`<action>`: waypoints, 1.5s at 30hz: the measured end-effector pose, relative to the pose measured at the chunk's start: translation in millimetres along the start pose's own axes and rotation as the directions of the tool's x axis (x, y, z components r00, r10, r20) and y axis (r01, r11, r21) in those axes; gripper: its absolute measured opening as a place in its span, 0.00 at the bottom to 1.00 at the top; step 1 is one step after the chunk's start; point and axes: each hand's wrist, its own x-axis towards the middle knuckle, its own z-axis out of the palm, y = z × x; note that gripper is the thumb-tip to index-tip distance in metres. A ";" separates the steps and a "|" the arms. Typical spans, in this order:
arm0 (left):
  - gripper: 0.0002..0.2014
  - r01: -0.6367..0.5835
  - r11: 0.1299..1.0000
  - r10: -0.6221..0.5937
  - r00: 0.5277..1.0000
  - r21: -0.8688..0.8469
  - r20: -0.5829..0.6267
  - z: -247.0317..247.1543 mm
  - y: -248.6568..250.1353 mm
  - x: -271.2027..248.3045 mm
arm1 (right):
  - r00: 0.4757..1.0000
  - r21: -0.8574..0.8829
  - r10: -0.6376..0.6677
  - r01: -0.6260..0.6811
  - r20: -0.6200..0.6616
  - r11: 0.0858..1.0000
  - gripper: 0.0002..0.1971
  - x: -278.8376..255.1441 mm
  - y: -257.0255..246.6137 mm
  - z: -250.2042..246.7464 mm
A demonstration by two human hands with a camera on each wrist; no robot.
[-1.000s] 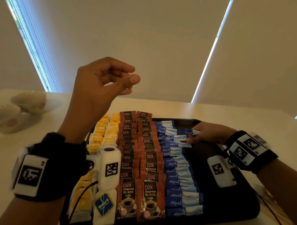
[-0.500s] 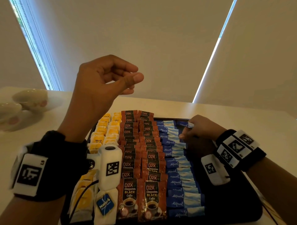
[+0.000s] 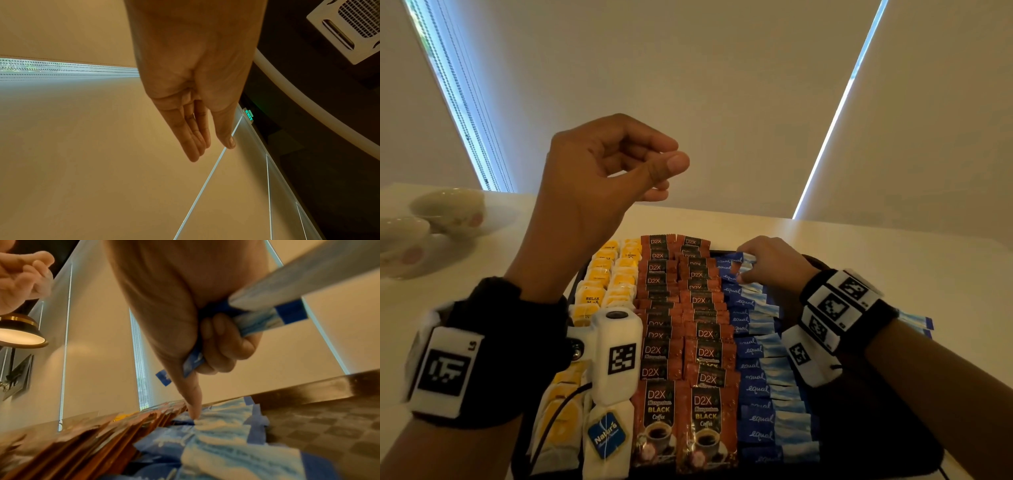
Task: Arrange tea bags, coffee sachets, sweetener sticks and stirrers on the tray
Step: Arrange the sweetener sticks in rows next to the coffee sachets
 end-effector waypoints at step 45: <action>0.08 -0.007 1.000 0.007 1.000 0.016 -0.004 1.3 1.8 -1.6 | 0.998 0.191 0.015 -0.028 0.068 0.981 0.02 -13.3 -0.7 -3.1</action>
